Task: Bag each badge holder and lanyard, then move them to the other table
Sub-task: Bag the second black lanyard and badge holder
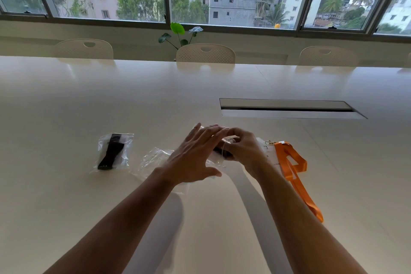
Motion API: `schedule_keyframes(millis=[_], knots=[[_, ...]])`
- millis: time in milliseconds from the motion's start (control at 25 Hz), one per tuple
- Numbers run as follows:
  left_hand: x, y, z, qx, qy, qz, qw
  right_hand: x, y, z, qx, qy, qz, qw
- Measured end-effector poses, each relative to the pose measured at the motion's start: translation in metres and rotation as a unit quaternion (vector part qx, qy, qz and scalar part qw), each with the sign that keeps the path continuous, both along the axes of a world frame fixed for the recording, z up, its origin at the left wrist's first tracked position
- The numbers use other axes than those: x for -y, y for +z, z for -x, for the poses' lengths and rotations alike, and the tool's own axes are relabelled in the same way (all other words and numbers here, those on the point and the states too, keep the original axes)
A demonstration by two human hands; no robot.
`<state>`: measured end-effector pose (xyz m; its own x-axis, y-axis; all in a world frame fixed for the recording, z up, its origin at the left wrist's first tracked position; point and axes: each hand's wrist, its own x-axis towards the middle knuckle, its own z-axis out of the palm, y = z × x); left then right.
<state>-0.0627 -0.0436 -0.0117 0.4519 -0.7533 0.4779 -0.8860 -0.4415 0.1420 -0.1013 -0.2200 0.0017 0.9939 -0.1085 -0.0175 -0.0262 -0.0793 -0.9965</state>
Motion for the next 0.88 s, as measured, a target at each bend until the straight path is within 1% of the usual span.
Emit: schedule_keyframes(millis=[80, 200, 280, 360, 440, 480, 560, 640, 680, 760, 880], knots=[[-0.003, -0.004, 0.0, 0.009, 0.017, 0.015, 1.0, 0.001, -0.001, 0.001, -0.04, 0.011, -0.039, 0.998], [-0.003, -0.008, 0.003, -0.016, 0.019, 0.032, 0.999, 0.0, 0.001, 0.001, -0.067, 0.036, -0.053, 0.996], [-0.003, -0.01, 0.002, -0.024, 0.017, 0.03, 0.999, 0.005, 0.006, 0.003, -0.082, 0.105, -0.126, 0.983], [-0.004, -0.01, 0.0, -0.033, 0.013, 0.023, 0.999, 0.013, 0.013, 0.008, -0.093, 0.177, -0.198, 0.96], [-0.005, -0.008, -0.002, -0.047, 0.003, 0.027, 0.999, 0.02, 0.02, 0.009, -0.096, 0.207, -0.224, 0.947], [-0.004, -0.007, -0.003, -0.058, -0.005, 0.032, 0.998, 0.021, 0.022, 0.009, -0.097, 0.21, -0.22, 0.948], [-0.002, -0.006, -0.005, -0.07, -0.024, 0.035, 0.997, 0.02, 0.025, 0.008, -0.1, 0.189, -0.16, 0.964], [-0.001, -0.008, -0.005, -0.083, -0.035, 0.034, 0.995, 0.017, 0.025, 0.006, -0.102, 0.129, -0.064, 0.984], [-0.002, -0.009, -0.005, -0.098, -0.034, 0.038, 0.994, 0.017, 0.024, 0.005, -0.101, 0.094, -0.032, 0.99], [-0.002, -0.009, -0.006, -0.132, -0.022, 0.054, 0.99, 0.019, 0.023, 0.003, -0.087, 0.042, 0.02, 0.995], [0.0, -0.007, -0.006, -0.168, -0.018, 0.099, 0.981, 0.02, 0.024, 0.001, -0.043, -0.002, 0.127, 0.991]])
